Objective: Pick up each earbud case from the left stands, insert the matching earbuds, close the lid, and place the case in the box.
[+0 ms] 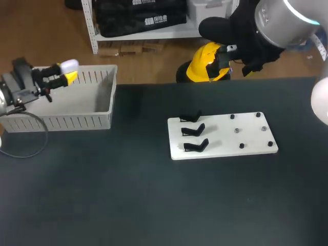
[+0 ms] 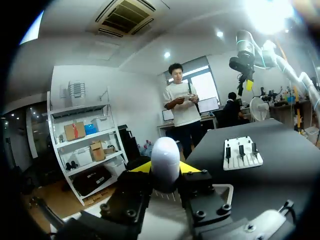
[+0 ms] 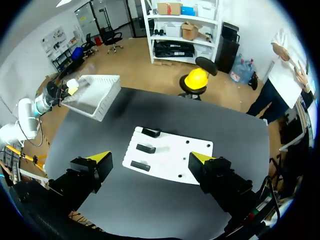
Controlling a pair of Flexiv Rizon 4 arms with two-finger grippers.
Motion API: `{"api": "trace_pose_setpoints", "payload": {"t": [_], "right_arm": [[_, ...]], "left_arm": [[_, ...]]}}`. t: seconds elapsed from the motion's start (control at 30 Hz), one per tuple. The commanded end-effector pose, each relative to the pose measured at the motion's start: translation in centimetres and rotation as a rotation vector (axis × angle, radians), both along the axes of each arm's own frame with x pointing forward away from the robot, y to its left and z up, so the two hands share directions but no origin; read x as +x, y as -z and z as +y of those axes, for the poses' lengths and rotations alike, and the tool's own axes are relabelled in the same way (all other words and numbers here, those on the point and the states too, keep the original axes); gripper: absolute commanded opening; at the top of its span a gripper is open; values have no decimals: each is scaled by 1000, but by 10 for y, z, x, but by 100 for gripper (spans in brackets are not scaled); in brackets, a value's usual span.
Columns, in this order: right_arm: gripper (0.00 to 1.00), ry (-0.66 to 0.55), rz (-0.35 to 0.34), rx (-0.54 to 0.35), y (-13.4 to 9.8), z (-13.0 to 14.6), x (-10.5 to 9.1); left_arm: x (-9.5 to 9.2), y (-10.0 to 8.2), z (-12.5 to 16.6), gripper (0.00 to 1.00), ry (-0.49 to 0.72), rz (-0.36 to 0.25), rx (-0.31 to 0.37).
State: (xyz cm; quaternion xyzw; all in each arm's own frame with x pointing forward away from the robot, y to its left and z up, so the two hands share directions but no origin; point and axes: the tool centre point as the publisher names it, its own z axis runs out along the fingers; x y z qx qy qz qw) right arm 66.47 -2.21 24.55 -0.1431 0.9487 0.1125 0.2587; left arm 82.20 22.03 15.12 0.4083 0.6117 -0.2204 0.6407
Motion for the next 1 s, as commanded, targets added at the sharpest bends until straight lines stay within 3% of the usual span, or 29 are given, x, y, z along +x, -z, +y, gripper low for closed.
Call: {"api": "trace_pose_setpoints", "payload": {"t": [0.03,0.27,0.53,0.6,0.63,0.67,0.87,1.0], "right_arm": [[100,23,-32,16,3,2,-5],[100,30,-1,-5,6,9,-5],[100,23,7,-16,4,14,-9],[100,23,5,-16,4,14,-11],[100,14,-2,-10,3,14,-13],[100,10,-8,-12,3,14,-14],[100,-54,-41,-4,8,7,-20],[100,-93,-71,0,12,-1,-21]], "left_arm": [[21,20,12,0,30,12,-2],[41,49,20,0,29,55,78],[45,70,20,0,45,118,111],[42,72,19,30,42,128,112],[40,73,18,85,31,136,124],[39,73,18,100,33,135,111],[20,54,13,100,2,99,107],[-4,35,-3,100,-21,104,99]]}}
